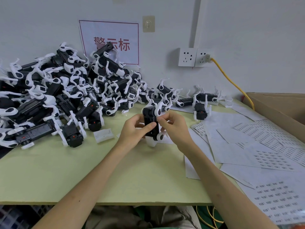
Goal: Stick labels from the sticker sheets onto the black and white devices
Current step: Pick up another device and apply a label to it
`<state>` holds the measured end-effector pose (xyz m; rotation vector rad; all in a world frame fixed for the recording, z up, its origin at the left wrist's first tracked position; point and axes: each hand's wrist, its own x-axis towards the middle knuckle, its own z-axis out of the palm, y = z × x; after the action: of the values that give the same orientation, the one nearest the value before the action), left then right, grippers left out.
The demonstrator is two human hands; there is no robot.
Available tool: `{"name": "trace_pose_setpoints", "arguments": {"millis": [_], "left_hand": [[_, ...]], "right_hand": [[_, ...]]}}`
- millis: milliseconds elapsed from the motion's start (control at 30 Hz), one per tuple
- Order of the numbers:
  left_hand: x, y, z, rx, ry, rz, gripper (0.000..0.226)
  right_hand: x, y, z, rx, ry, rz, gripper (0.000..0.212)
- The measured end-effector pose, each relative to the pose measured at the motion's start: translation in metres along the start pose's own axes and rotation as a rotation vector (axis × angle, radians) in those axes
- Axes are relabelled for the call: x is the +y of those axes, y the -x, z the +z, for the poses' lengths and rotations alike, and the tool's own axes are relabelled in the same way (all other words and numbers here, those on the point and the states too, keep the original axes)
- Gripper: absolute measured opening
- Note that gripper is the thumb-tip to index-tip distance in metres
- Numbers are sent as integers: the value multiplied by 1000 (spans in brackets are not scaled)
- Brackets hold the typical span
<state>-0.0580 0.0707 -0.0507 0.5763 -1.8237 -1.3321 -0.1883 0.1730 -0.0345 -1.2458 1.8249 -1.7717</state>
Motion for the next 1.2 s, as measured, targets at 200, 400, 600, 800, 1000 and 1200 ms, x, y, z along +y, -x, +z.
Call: {"name": "trace_pose_setpoints", "arguments": {"millis": [200, 400, 600, 800, 1000, 1200], "left_hand": [[6, 4, -2, -140, 145, -20, 12], [8, 6, -4, -195, 278, -99, 29], [12, 9, -3, -237, 206, -55, 24], [11, 11, -5, -245, 176, -11, 22], [9, 11, -6, -252, 172, -10, 30], [10, 11, -3, -250, 110, -62, 30]], "right_hand": [[-4, -1, -9, -63, -163, 237, 43], [-7, 0, -8, -220, -285, 207, 17], [-6, 3, -7, -174, -200, 108, 26], [-6, 3, -12, -341, -296, 173, 21], [-6, 1, -12, -383, -349, 174, 21], [-5, 2, -9, -349, -358, 205, 25]]}}
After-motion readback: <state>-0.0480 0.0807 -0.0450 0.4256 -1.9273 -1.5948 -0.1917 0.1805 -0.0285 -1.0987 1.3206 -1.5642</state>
